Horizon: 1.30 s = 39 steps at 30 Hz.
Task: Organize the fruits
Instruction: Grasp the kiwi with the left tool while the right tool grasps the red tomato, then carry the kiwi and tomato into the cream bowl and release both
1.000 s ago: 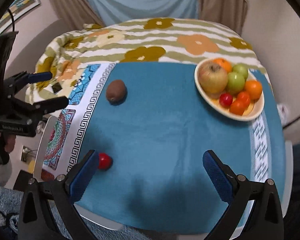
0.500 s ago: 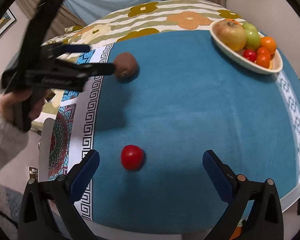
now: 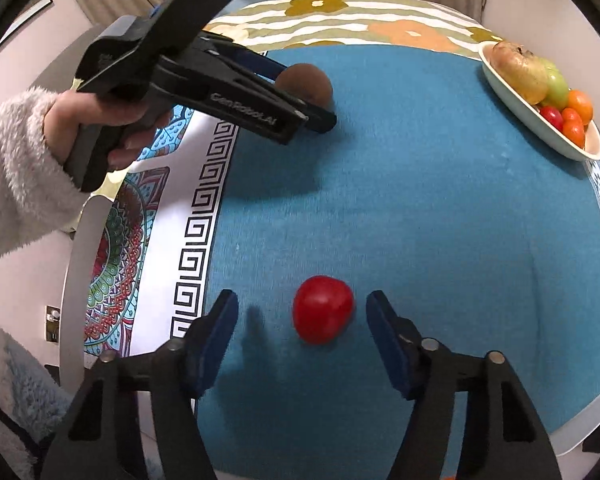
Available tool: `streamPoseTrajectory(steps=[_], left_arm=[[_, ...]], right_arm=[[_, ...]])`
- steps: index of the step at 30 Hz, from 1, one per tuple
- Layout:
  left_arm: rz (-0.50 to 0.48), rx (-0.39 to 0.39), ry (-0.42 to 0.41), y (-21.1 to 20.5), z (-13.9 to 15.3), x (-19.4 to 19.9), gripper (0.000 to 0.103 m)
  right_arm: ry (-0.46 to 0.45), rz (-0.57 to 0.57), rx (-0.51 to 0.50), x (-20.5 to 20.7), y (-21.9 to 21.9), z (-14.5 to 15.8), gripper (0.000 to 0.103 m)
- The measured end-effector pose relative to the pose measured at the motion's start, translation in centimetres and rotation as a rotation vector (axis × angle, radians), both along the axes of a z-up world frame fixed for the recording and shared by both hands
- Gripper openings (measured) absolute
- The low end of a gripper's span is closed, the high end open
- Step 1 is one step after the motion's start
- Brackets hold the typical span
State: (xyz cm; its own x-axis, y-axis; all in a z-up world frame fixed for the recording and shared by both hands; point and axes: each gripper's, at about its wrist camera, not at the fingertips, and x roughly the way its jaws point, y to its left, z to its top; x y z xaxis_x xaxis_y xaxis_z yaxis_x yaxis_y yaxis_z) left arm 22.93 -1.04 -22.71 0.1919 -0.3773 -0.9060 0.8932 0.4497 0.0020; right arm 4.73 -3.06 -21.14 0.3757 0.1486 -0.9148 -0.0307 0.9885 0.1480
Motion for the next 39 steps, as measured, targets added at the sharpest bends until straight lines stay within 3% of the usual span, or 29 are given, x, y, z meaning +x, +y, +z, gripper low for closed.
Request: streamPoseTrajectory(steps=[6, 16, 18, 23, 25, 32, 39], left_arm=[[0.004, 0.0, -0.003, 0.1, 0.1, -0.2, 0.068], [0.056, 0.024, -0.016, 1.6, 0.3, -1.7, 0.066], [0.073, 0.031, -0.018, 2.0, 0.3, -2.1, 0.066], [0.106, 0.036, -0.018, 2.9, 0.3, -3.2, 0.066], [0.116, 0.037, -0.018, 3.1, 0.3, -3.6, 0.066], [0.175, 0.02, -0.012, 3.8, 1.5, -4.7, 0.066], [0.23, -0.007, -0.034, 3.2, 4.4, -5.6, 0.066]], right_arm=[[-0.004, -0.003, -0.012, -0.2, -0.1, -0.3, 0.055], [-0.015, 0.005, -0.02, -1.0, -0.5, -0.4, 0.044], [-0.014, 0.003, -0.018, -1.2, -0.8, -0.3, 0.037], [-0.026, 0.01, -0.016, -1.5, -1.2, -0.3, 0.036], [-0.03, 0.021, -0.021, -1.5, -1.0, -0.4, 0.029], [-0.061, 0.022, -0.015, -1.3, -1.6, 0.2, 0.028], [-0.117, -0.008, 0.001, -1.1, -4.5, 2.8, 0.028]])
